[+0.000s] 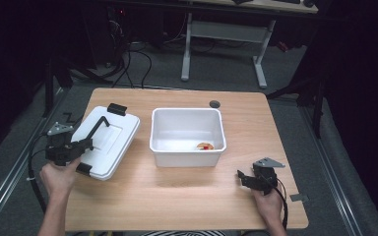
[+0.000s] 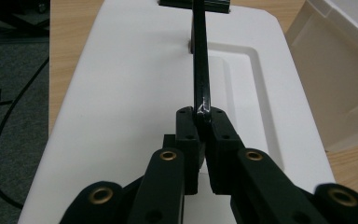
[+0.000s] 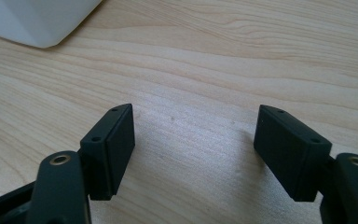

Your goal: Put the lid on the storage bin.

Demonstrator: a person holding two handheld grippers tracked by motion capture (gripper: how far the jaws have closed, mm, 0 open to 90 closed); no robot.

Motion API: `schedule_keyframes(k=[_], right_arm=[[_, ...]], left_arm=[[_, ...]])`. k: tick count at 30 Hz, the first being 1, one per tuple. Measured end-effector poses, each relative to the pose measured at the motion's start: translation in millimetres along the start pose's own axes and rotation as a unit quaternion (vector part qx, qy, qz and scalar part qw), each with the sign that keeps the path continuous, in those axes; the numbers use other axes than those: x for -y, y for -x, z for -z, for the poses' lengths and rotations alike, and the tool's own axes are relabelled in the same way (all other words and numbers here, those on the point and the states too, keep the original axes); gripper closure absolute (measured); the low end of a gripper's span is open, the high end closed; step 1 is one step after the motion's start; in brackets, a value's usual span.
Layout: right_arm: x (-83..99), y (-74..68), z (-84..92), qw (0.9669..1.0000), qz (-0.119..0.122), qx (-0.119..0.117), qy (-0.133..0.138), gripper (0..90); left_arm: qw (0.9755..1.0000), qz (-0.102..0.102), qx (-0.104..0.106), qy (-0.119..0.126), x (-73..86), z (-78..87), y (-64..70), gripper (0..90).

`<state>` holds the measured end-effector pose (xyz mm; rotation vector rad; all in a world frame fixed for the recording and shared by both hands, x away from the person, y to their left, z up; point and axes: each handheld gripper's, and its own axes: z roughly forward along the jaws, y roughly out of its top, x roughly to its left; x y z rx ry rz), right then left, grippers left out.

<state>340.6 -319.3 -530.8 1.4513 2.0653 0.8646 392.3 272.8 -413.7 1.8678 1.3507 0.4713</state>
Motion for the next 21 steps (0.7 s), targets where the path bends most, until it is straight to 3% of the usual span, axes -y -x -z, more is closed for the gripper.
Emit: schedule_keyframes(k=[6,12,21], right_arm=[[0.0,0.0,0.0,1.0,0.0,0.0,0.0,29.0],[0.0,0.0,-0.1,1.0,0.001,0.0,0.0,29.0],[0.0,0.0,0.1,1.0,0.0,-0.001,0.0,29.0]], left_arm=[[0.9999,-0.006,0.012,0.007,-14.0,6.6,0.7,85.1],[0.999,-0.019,0.038,0.015,-30.2,9.5,8.2,85.1],[0.9975,-0.035,0.056,0.025,-50.6,9.7,20.3,85.1]])
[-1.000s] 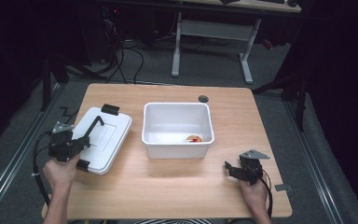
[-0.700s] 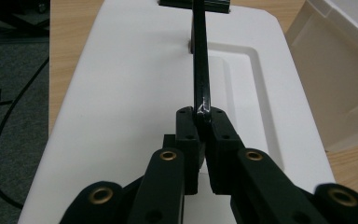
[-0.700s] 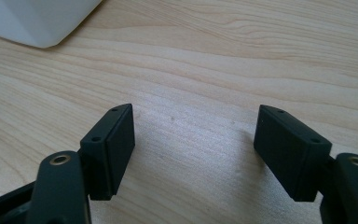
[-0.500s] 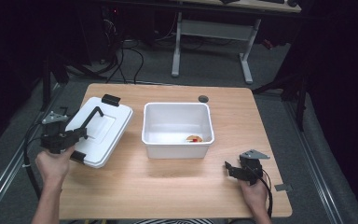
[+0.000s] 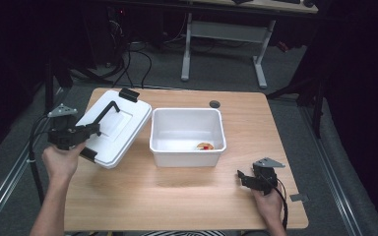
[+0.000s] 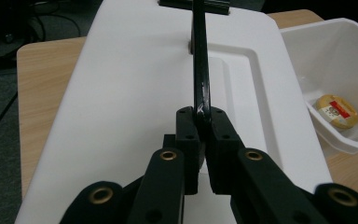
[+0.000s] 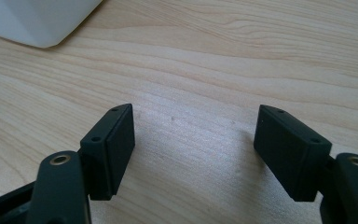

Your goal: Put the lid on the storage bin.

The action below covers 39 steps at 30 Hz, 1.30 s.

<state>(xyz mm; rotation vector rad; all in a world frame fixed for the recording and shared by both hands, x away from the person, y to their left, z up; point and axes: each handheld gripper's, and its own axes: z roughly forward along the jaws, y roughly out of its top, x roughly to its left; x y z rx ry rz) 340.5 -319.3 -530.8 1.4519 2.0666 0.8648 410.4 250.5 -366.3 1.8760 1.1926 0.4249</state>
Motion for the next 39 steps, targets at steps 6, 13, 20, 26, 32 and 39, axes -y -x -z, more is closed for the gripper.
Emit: schedule_keyframes(k=[6,13,20,26,32,39], right_arm=[[0.0,0.0,0.0,1.0,0.0,0.0,0.0,29.0],[0.0,-0.1,0.0,1.0,0.0,0.0,0.0,29.0],[0.0,0.0,0.0,1.0,0.0,0.0,0.0,29.0],[0.0,0.0,0.0,1.0,0.0,0.0,0.0,29.1],[0.0,0.0,0.0,1.0,0.0,0.0,0.0,29.1],[0.0,0.0,0.0,1.0,0.001,0.0,0.001,29.0]], left_arm=[[0.9997,-0.01,0.019,0.005,-12.8,-0.3,5.7,85.1],[0.9986,-0.03,0.04,0.014,-31.7,-2.5,15.9,85.1],[0.997,-0.052,0.056,0.012,-46.5,-10.4,27.5,85.1],[0.9949,-0.061,0.08,0.013,-53.0,-19.7,35.3,85.1],[0.9915,-0.083,0.1,0.005,-59.1,-31.2,45.7,85.1],[0.9859,-0.109,0.127,0.001,-68.0,-44.0,58.4,85.1]])
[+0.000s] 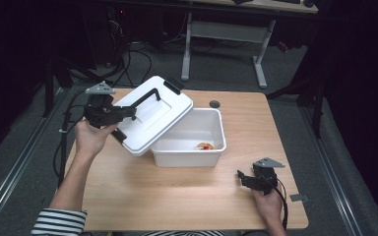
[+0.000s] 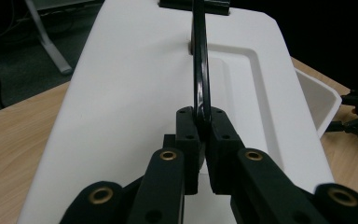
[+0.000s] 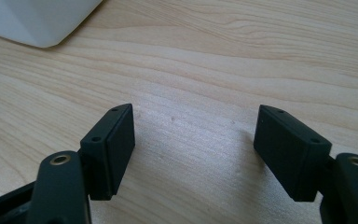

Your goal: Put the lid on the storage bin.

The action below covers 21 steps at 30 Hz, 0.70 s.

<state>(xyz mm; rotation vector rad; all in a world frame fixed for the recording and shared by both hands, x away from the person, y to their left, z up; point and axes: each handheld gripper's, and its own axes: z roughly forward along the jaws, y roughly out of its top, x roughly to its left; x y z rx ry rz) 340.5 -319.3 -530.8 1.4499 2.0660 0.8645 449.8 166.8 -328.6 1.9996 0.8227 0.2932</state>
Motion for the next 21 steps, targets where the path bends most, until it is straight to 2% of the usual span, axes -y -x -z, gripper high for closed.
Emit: schedule_keyframes(k=[9,13,16,21], right_arm=[[-0.1,0.0,0.0,1.0,0.0,0.0,0.0,29.0],[-0.1,0.0,0.0,1.0,0.0,0.0,0.0,29.1],[-0.1,-0.1,0.0,1.0,-0.001,0.001,0.0,29.1],[-0.1,-0.2,0.0,1.0,-0.001,0.001,0.0,29.1]], left_arm=[[0.9987,-0.035,0.035,-0.01,-12.5,-19.5,7.0,85.1],[0.9969,-0.053,0.057,-0.015,-17.1,-29.8,9.1,85.1],[0.9952,-0.06,0.074,-0.019,-18.0,-38.6,8.5,85.1],[0.9931,-0.068,0.092,-0.025,-18.3,-53.2,6.4,85.1]])
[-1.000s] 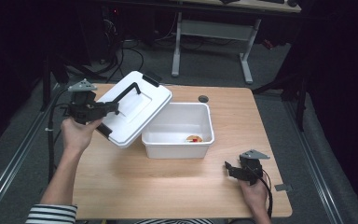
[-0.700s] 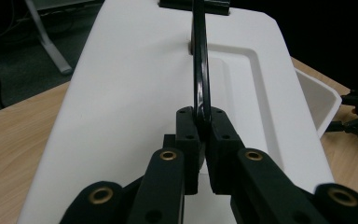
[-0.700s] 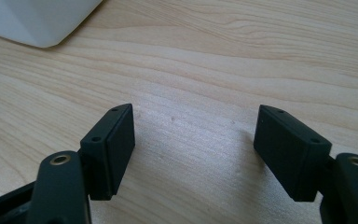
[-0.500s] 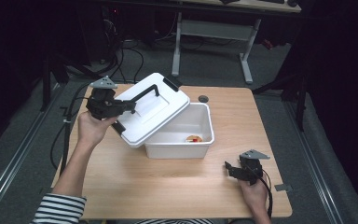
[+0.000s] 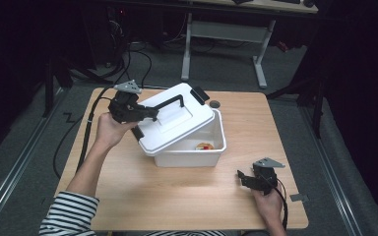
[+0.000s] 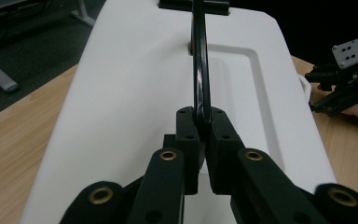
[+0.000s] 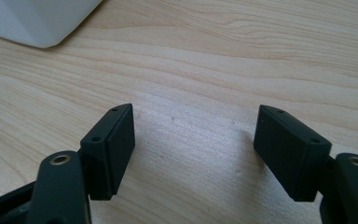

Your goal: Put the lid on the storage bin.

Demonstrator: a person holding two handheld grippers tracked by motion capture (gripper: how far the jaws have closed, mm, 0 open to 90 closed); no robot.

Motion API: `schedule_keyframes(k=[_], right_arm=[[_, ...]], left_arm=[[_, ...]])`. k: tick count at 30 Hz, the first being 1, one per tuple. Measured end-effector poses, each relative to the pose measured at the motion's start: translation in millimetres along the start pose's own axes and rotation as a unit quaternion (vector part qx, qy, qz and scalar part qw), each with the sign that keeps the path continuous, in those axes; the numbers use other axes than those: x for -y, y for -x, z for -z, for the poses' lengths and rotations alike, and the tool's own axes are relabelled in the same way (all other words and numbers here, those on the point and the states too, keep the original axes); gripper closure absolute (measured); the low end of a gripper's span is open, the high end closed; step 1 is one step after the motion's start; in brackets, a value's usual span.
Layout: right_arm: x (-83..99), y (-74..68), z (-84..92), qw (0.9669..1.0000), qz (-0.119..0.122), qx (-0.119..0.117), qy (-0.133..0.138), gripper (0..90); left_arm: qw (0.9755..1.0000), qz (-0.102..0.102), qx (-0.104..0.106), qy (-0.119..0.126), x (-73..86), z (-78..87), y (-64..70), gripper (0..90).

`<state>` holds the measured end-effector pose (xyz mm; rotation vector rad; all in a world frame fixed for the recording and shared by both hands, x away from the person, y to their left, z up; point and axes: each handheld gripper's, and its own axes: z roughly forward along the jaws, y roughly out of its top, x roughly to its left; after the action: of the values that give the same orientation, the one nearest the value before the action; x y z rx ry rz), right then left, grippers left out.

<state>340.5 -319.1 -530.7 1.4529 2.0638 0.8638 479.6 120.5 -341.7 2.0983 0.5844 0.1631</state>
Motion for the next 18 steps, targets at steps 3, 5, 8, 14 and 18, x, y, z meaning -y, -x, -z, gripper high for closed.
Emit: schedule_keyframes(k=[3,5,8,14,18], right_arm=[[0.0,0.0,-0.1,1.0,0.0,0.001,0.0,29.1],[0.0,-0.1,-0.1,1.0,0.0,0.001,0.0,29.2],[-0.1,-0.2,-0.1,1.0,-0.001,0.002,0.0,29.2],[0.0,-0.4,-0.1,1.0,-0.002,0.002,0.0,29.2],[0.0,-0.4,-0.1,1.0,-0.002,0.002,0.0,29.2]], left_arm=[[0.9998,-0.006,0.017,0.005,-1.1,-6.8,0.4,85.1],[0.9997,-0.014,0.022,0.002,-2.6,-11.2,2.5,85.1],[0.9993,-0.025,0.029,-0.005,-5.3,-18.1,6.1,85.1],[0.998,-0.041,0.043,-0.022,-9.2,-31.4,9.3,85.1],[0.9975,-0.043,0.052,-0.023,-10.0,-37.0,9.2,85.1]])
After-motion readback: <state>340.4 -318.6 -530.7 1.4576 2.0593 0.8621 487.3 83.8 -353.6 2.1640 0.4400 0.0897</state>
